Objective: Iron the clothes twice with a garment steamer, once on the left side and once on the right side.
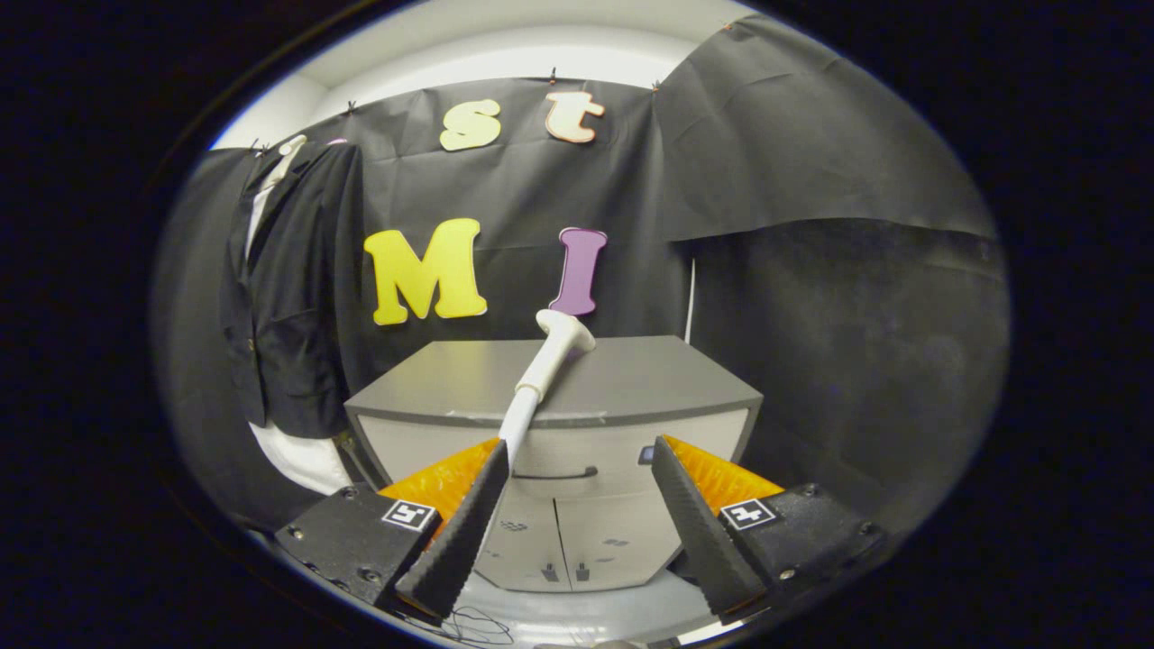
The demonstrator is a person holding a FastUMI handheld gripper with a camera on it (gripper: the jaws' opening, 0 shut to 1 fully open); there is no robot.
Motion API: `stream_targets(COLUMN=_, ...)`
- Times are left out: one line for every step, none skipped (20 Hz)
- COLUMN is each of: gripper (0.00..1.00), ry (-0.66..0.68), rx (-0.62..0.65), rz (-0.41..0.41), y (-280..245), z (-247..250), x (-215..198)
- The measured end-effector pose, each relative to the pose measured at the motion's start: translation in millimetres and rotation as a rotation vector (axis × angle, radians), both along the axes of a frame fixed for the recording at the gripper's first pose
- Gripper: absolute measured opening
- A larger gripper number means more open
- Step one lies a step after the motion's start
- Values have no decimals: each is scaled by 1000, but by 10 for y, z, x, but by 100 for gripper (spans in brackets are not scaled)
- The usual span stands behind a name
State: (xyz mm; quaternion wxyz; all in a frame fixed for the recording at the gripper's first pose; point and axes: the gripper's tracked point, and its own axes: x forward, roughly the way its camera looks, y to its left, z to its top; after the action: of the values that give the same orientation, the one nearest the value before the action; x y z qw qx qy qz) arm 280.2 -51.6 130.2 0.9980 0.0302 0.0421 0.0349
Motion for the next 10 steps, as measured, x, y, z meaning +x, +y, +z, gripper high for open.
stream_targets(gripper=100, ry=7, rx=-4, rz=11, y=22, z=55, x=163)
stream_targets(gripper=100, ry=14, rx=-5, rz=23, y=51, z=92, x=323)
stream_targets(gripper=100, ry=18, rx=-3, rz=38, y=93, z=130, x=468)
stream_targets(gripper=100, ry=24, rx=-2, rz=53, y=154, z=163, x=608)
stream_targets(gripper=100, ry=27, rx=-4, rz=68, y=191, z=188, x=743)
stream_targets(gripper=100, ry=30, rx=-7, rz=80, y=232, z=197, x=892)
stream_targets(gripper=99, ry=41, rx=-9, rz=93, y=283, z=201, x=1020)
stream_targets(gripper=99, ry=51, rx=-6, rz=111, y=345, z=186, x=1142)
stream_targets(gripper=100, ry=65, rx=-2, rz=130, y=413, z=173, x=1244)
stream_targets(gripper=99, ry=83, rx=3, rz=146, y=467, z=125, x=1354)
